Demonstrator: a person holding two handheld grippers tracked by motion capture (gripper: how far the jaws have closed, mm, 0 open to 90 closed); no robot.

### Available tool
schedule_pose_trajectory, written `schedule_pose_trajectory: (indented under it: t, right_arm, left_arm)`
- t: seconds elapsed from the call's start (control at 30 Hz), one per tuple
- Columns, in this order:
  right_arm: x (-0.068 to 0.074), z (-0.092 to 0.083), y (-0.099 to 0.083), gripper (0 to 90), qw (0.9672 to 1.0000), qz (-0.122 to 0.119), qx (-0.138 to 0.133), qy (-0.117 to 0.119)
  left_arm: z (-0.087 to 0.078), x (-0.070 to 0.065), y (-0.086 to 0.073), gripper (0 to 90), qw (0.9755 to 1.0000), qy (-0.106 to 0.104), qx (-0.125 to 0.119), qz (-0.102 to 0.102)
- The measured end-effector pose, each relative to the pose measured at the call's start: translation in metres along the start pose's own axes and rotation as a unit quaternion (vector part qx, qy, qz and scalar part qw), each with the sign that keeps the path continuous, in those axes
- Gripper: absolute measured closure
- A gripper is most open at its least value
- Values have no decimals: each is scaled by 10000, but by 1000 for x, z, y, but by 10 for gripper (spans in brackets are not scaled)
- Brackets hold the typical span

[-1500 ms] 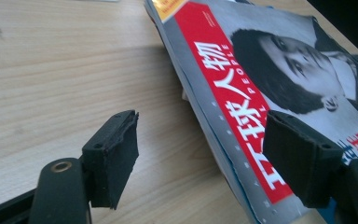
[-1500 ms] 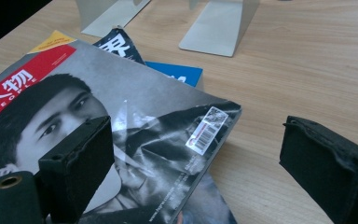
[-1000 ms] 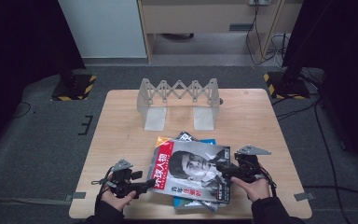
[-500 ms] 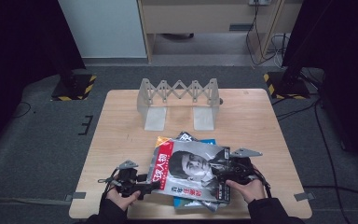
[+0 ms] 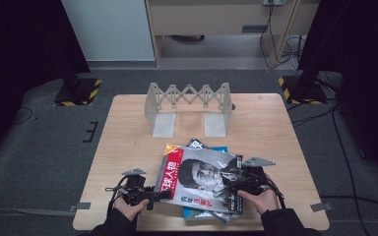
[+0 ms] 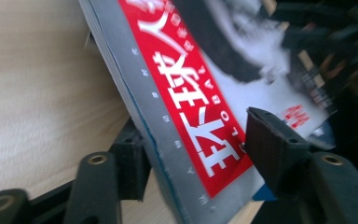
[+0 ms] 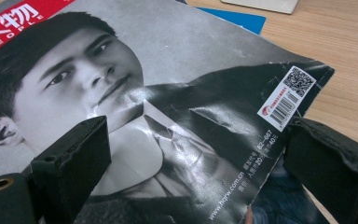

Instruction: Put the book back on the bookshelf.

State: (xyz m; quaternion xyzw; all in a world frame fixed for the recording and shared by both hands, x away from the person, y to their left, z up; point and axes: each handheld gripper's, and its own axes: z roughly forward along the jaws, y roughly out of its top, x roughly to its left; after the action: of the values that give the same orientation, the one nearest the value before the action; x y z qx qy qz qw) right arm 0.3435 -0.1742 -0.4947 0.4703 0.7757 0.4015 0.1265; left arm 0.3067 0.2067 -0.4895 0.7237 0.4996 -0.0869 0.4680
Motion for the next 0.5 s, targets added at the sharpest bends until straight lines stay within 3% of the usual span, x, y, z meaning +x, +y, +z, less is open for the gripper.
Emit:
schedule_pose_trajectory:
  t: [0.1, 0.2, 0.4, 0.5]
  right_arm:
    - [0, 0, 0, 70, 10000, 35, 9, 2]
    - [-1, 1, -1, 66, 10000, 44, -15, 4]
    - [-1, 1, -2, 60, 10000, 57, -35, 15]
    - [-1, 1, -2, 60, 10000, 73, -26, 21]
  left_arm:
    - [-7, -5, 4, 486, 9991, -236, -353, -29]
    - [-5, -9, 8, 477, 9981, -373, -474, -109]
    - [8, -12, 14, 432, 9987, -462, -177, -71]
    - [10, -12, 15, 435, 9994, -331, -69, -83]
